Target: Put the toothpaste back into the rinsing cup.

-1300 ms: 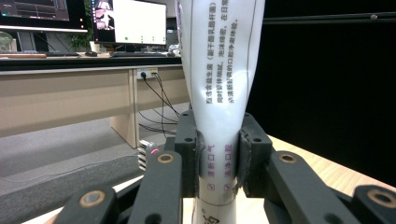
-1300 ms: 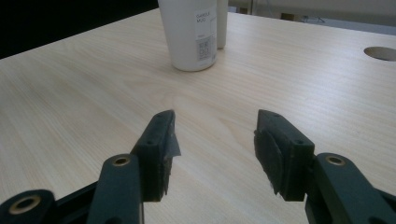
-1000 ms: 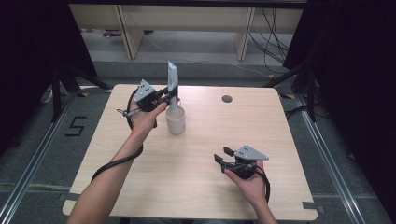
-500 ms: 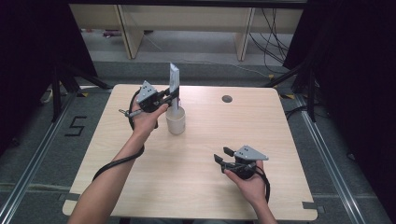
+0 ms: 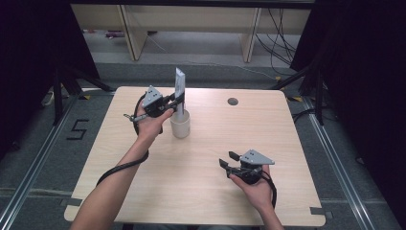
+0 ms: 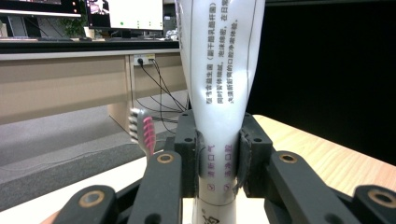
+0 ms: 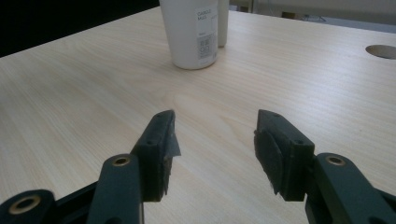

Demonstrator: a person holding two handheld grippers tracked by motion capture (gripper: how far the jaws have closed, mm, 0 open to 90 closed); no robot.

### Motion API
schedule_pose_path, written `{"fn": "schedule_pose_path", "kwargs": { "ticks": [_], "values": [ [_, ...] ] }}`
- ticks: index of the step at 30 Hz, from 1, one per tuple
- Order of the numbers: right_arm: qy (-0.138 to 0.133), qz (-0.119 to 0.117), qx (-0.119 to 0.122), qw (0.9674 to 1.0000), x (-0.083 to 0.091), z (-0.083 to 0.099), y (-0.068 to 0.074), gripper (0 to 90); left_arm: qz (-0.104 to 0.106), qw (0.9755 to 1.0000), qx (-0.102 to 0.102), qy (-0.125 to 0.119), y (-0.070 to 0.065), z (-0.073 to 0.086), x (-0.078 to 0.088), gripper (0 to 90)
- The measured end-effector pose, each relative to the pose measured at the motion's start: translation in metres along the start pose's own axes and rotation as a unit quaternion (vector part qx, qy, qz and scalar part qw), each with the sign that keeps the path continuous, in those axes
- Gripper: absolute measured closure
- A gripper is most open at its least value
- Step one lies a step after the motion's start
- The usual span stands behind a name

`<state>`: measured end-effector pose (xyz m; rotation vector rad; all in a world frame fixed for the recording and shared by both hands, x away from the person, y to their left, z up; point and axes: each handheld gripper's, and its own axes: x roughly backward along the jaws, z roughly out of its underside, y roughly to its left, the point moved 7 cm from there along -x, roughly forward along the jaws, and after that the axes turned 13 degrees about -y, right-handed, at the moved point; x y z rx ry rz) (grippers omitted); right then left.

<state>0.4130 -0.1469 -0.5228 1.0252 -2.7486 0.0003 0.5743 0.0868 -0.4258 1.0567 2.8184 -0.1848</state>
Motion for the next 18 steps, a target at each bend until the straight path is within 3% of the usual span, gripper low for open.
{"fn": "schedule_pose_path", "kwargs": {
  "ticks": [1,2,3,4,10,12,18],
  "values": [
    [0.007,0.002,-0.015,0.9999,0.001,0.001,0.002,48.5,0.0,1.0,0.001,0.001,0.0,0.001,0.0,73.2],
    [0.004,0.001,-0.005,1.0,0.0,0.001,0.001,48.5,-0.001,1.0,0.002,0.002,0.0,0.002,0.0,73.1],
    [0.01,0.005,-0.024,0.9996,0.001,0.002,0.004,48.5,-0.001,1.0,0.002,0.003,0.0,0.003,0.0,73.1],
    [0.006,0.002,-0.009,0.9999,0.0,0.001,0.001,48.5,-0.001,1.0,0.003,0.003,0.0,0.004,0.0,73.1],
    [0.006,0.002,-0.019,0.9998,0.0,0.002,0.004,48.5,-0.001,1.0,0.003,0.007,0.0,0.007,0.001,73.1],
    [0.001,-0.005,-0.003,1.0,-0.001,0.001,0.002,48.5,-0.001,1.0,0.003,0.009,0.0,0.009,0.002,73.0],
    [0.001,-0.005,-0.003,1.0,-0.001,0.001,0.002,48.5,-0.001,0.9999,0.005,0.013,0.001,0.014,0.002,73.0]
  ]
}}
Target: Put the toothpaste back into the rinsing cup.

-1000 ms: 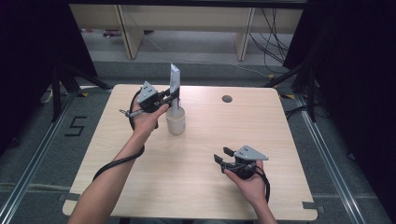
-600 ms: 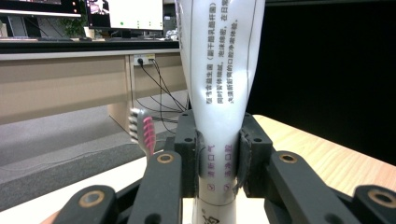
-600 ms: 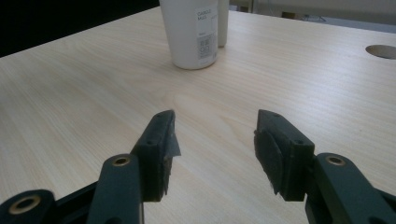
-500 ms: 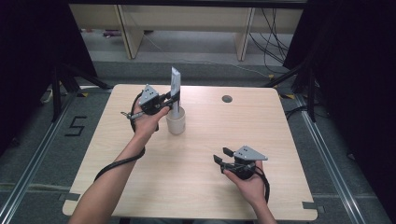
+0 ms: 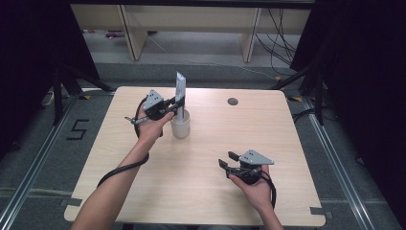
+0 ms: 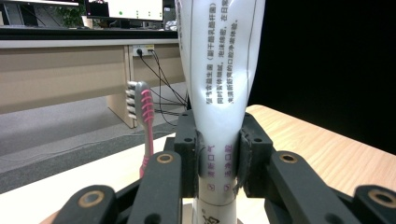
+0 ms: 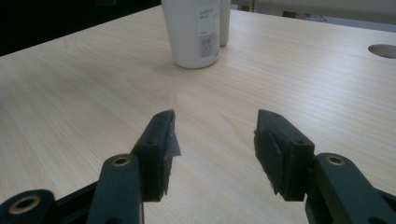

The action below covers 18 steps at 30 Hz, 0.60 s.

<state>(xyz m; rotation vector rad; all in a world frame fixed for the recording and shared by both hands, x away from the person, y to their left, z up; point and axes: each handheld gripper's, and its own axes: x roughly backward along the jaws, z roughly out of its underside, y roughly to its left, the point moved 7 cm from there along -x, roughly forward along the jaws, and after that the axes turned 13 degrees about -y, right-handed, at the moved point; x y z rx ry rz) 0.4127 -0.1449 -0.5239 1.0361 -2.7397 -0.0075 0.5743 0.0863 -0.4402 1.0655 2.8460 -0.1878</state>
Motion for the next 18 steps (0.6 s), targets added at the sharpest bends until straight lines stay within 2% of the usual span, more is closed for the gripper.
{"fn": "schedule_pose_path", "kwargs": {
  "ticks": [1,2,3,5,6,9,10,13,16,17,18],
  "values": [
    [-0.003,0.001,0.006,1.0,-0.0001,-0.0004,-0.001,48.5,0.0,1.0,0.001,0.001,0.0,0.0008,0.0003,73.0],
    [-0.001,0.003,0.002,1.0,0.0003,-0.0002,-0.0006,48.5,0.0,1.0,0.0,0.003,0.0002,0.0016,0.0006,73.0],
    [0.003,0.005,-0.011,0.9999,0.001,0.0005,0.0015,48.5,0.001,1.0,-0.001,0.004,0.0005,0.0024,0.0007,73.0],
    [-0.009,-0.001,0.003,1.0,-0.0016,-0.0005,-0.0004,48.5,0.0,1.0,0.0,0.006,0.0006,0.0038,0.0011,73.0],
    [-0.004,0.001,0.004,1.0,-0.0007,-0.0001,-0.0007,48.5,-0.001,1.0,0.0,0.007,0.0006,0.0044,0.0013,73.0],
    [-0.004,0.003,-0.012,0.9999,-0.001,0.0005,0.0022,48.5,-0.002,1.0,0.0,0.009,0.0012,0.0056,0.0017,72.9],
    [-0.005,0.001,0.001,1.0,-0.001,-0.0003,0.0001,48.5,-0.002,1.0,0.001,0.009,0.0014,0.0058,0.0018,72.9],
    [-0.002,0.007,0.007,0.9999,-0.0006,0.0,-0.0011,48.5,-0.002,0.9999,0.001,0.011,0.0019,0.0069,0.0021,72.9],
    [-0.004,0.005,0.007,1.0,-0.001,0.0,-0.0007,48.5,-0.001,0.9999,0.001,0.015,0.0023,0.0088,0.0024,72.9],
    [0.0,0.001,-0.004,1.0,-0.0012,0.0007,0.0013,48.5,-0.002,0.9999,0.002,0.016,0.0025,0.0097,0.0026,72.9],
    [-0.002,0.005,0.006,1.0,-0.0012,0.0003,-0.0005,48.5,-0.003,0.9999,0.004,0.016,0.0026,0.0105,0.0025,72.8]
  ]
}}
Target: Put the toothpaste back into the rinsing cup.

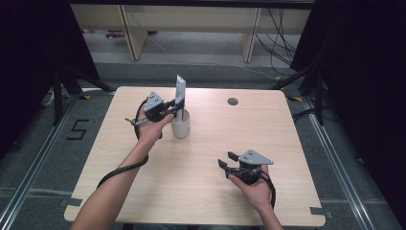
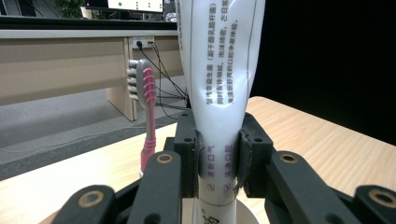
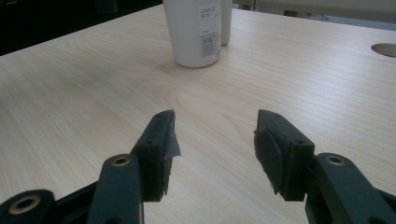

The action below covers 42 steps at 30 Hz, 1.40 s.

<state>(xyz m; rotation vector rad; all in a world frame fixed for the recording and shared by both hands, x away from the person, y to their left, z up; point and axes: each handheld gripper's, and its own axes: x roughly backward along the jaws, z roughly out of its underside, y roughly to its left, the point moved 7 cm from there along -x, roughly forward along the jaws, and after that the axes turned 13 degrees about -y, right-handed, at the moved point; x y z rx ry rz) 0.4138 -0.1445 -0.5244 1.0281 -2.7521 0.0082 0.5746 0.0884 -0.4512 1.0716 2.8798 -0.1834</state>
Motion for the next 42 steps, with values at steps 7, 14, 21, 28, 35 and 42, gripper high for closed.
{"fn": "schedule_pose_path", "kwargs": {
  "ticks": [7,14,21,28,35,42],
  "values": [
    [0.007,-0.007,-0.015,0.9998,-0.001,0.002,0.003,48.5,0.0,1.0,0.003,0.006,0.001,0.005,0.0,72.8],
    [0.006,-0.003,-0.002,1.0,-0.001,0.001,0.002,48.5,-0.001,0.9999,0.006,0.01,0.001,0.009,0.0,72.7],
    [0.006,-0.004,-0.001,1.0,-0.001,0.002,0.001,48.5,-0.002,0.9998,0.008,0.017,0.003,0.015,0.0,72.6],
    [0.011,-0.009,-0.017,0.9998,-0.001,0.003,0.004,48.5,-0.005,0.9996,0.01,0.025,0.004,0.02,0.0,72.6],
    [0.005,-0.004,-0.002,1.0,-0.001,0.002,0.001,48.5,-0.003,0.9994,0.008,0.035,0.004,0.024,0.0,72.6],
    [0.009,-0.008,-0.017,0.9998,-0.002,0.003,0.004,48.5,-0.001,0.9992,0.009,0.04,0.002,0.026,-0.001,72.6]
  ]
}}
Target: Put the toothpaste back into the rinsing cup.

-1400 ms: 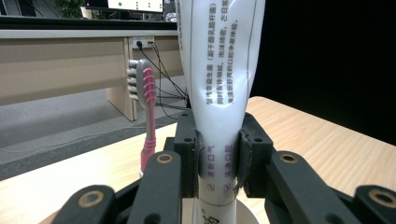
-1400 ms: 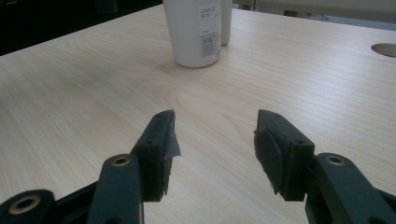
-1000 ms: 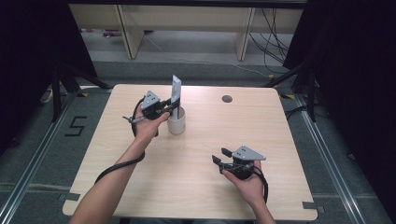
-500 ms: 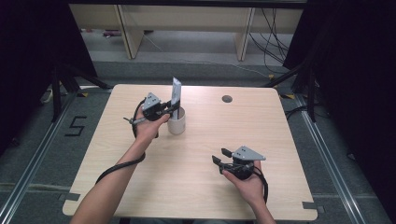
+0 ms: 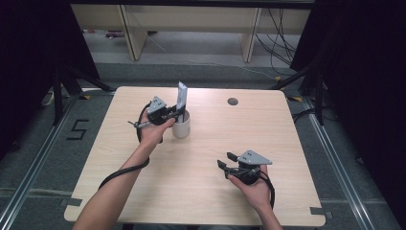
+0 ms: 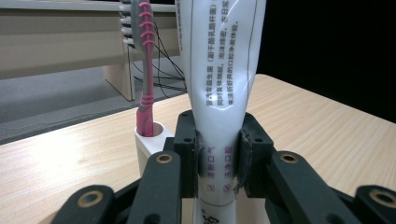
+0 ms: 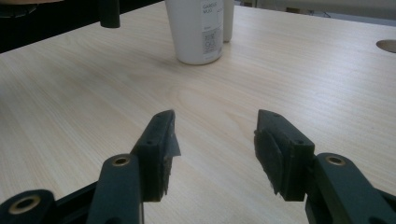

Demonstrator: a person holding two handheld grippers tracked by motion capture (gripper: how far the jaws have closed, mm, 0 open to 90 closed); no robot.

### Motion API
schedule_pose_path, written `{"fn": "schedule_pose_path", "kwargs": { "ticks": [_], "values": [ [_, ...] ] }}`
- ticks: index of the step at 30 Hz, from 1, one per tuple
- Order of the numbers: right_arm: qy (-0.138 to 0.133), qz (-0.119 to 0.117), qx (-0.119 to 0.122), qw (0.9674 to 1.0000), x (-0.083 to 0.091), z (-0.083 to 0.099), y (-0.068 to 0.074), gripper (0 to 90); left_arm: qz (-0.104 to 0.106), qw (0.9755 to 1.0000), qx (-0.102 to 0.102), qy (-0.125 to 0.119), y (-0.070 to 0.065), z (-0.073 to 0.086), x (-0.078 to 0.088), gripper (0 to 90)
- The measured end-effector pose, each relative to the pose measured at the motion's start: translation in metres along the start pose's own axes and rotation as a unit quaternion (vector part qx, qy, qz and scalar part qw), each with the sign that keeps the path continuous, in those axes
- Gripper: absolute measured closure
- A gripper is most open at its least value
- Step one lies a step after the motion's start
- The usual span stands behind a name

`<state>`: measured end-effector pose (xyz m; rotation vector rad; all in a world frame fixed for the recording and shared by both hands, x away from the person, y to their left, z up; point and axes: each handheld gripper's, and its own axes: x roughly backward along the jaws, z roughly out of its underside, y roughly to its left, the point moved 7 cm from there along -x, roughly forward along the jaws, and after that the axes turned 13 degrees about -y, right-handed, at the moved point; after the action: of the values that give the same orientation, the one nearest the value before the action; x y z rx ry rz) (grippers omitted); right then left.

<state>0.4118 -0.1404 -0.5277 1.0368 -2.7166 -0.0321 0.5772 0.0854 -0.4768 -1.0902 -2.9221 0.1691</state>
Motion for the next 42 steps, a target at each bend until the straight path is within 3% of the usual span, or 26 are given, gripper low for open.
{"fn": "schedule_pose_path", "kwargs": {
  "ticks": [3,18,27,29,34,37,39,42],
  "values": [
    [-0.004,0.004,0.015,0.9999,0.0,-0.001,-0.002,48.4,-0.001,1.0,-0.003,0.004,0.0,0.002,0.0,72.5],
    [-0.005,-0.004,0.0,1.0,-0.001,0.0,0.001,48.4,-0.002,0.9999,-0.003,0.01,-0.001,0.008,0.002,72.6],
    [-0.006,-0.003,0.002,1.0,-0.001,0.0,0.001,48.4,-0.003,0.9998,-0.005,0.018,-0.001,0.012,0.003,72.5],
    [-0.008,0.004,0.016,0.9998,-0.001,-0.001,-0.002,48.5,-0.004,0.9998,-0.005,0.018,-0.001,0.012,0.003,72.5],
    [-0.01,-0.001,0.008,0.9999,-0.002,-0.001,-0.001,48.5,-0.003,0.9997,-0.005,0.022,-0.001,0.013,0.003,72.4],
    [-0.006,0.006,0.018,0.9998,-0.001,-0.001,-0.002,48.5,-0.004,0.9997,-0.004,0.023,-0.001,0.014,0.003,72.4],
    [-0.001,0.003,0.003,1.0,-0.001,0.0,0.001,48.4,-0.005,0.9997,-0.003,0.025,0.0,0.014,0.003,72.4],
    [-0.004,-0.005,0.007,1.0,-0.002,0.0,0.001,48.5,-0.005,0.9996,-0.003,0.027,0.0,0.016,0.004,72.3]
  ]
}}
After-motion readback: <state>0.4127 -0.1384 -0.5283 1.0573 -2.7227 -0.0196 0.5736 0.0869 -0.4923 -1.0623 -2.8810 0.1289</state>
